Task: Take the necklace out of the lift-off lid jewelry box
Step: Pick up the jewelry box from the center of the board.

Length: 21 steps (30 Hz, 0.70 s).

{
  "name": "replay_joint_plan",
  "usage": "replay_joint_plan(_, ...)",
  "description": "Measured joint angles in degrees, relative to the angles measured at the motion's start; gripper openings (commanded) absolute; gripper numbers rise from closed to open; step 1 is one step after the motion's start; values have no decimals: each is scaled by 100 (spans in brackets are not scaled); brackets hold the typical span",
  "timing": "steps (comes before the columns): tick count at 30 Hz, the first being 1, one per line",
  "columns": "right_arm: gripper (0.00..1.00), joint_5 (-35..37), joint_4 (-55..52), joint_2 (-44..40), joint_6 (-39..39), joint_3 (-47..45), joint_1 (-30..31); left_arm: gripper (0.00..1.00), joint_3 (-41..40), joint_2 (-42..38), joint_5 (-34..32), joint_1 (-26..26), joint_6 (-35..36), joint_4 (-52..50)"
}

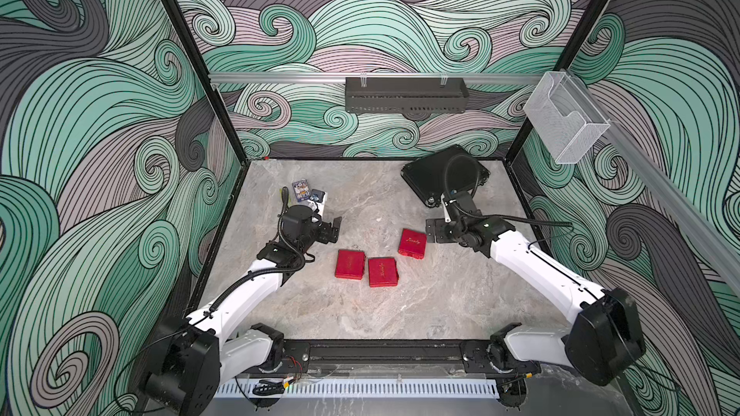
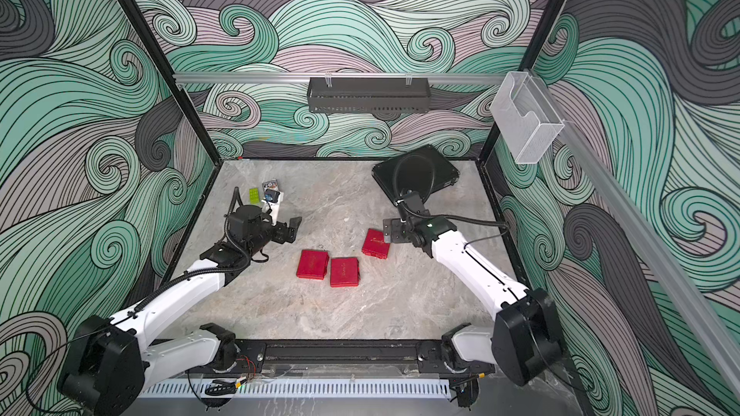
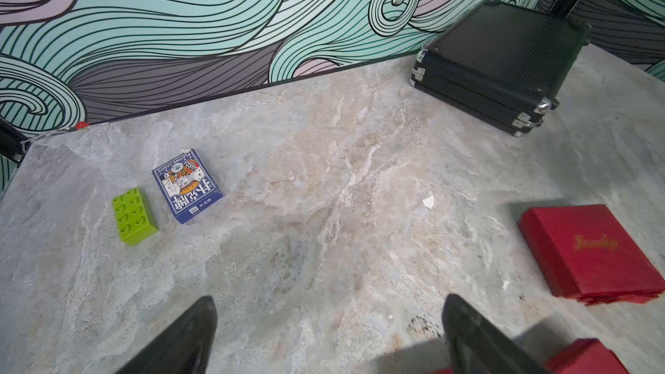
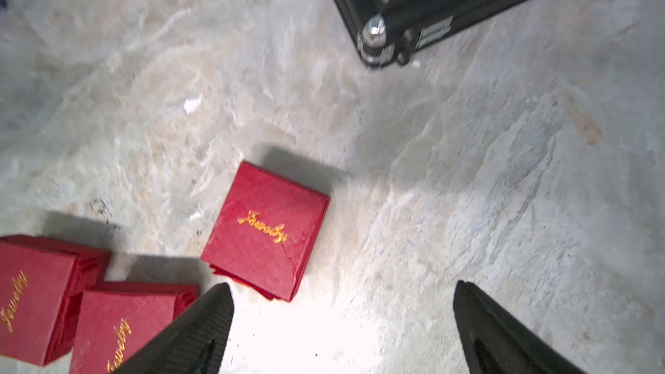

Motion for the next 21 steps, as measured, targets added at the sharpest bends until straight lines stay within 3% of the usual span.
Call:
replay_joint_plan(13, 99, 168, -575, 1185, 1084, 361, 1005, 97, -166, -479, -173, -352, -212, -348)
replay_joint_plan(21, 99, 297, -481, 1639, 1729, 614, 1213, 97, -181, -479, -249, -387, -291, -356)
